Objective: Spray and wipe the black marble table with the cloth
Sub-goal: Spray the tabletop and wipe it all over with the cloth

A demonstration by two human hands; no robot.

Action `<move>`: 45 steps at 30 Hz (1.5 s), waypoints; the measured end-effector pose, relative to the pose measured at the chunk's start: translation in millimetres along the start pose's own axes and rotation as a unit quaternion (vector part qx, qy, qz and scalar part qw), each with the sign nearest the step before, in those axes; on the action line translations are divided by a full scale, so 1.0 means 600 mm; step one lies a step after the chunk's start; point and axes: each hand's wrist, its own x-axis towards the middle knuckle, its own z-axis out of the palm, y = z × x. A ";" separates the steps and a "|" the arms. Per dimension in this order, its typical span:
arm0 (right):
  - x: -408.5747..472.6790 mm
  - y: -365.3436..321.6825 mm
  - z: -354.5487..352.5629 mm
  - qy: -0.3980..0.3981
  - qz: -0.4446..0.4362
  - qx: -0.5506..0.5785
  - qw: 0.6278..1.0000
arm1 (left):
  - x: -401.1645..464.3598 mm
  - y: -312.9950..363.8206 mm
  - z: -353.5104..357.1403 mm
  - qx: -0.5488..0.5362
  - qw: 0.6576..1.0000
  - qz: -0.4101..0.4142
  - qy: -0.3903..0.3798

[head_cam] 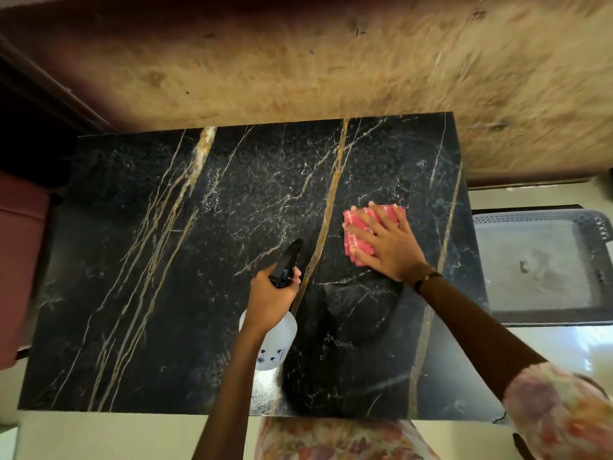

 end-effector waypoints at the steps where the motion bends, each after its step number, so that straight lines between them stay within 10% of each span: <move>1: 0.018 -0.009 -0.006 -0.002 0.032 0.009 0.999 | -0.005 -0.003 -0.001 0.003 1.000 0.002 0.003; 12: -0.086 -0.161 0.048 0.008 -0.152 0.041 0.987 | -0.052 -0.040 0.005 0.026 0.999 -0.007 0.032; 22: -0.051 -0.114 0.020 0.011 0.037 0.011 0.999 | -0.088 -0.072 0.008 0.029 0.999 -0.010 0.017; 31: -0.235 -0.187 0.071 0.025 -0.139 0.037 0.989 | -0.119 -0.105 -0.005 0.030 1.000 -0.006 -0.005; 39: -0.182 -0.176 0.050 -0.002 0.072 0.013 0.997 | -0.164 -0.138 -0.023 0.030 1.000 -0.003 0.004; 45: -0.217 -0.319 0.080 -0.027 -0.052 0.038 0.998 | -0.193 -0.156 -0.030 0.030 0.999 -0.014 0.002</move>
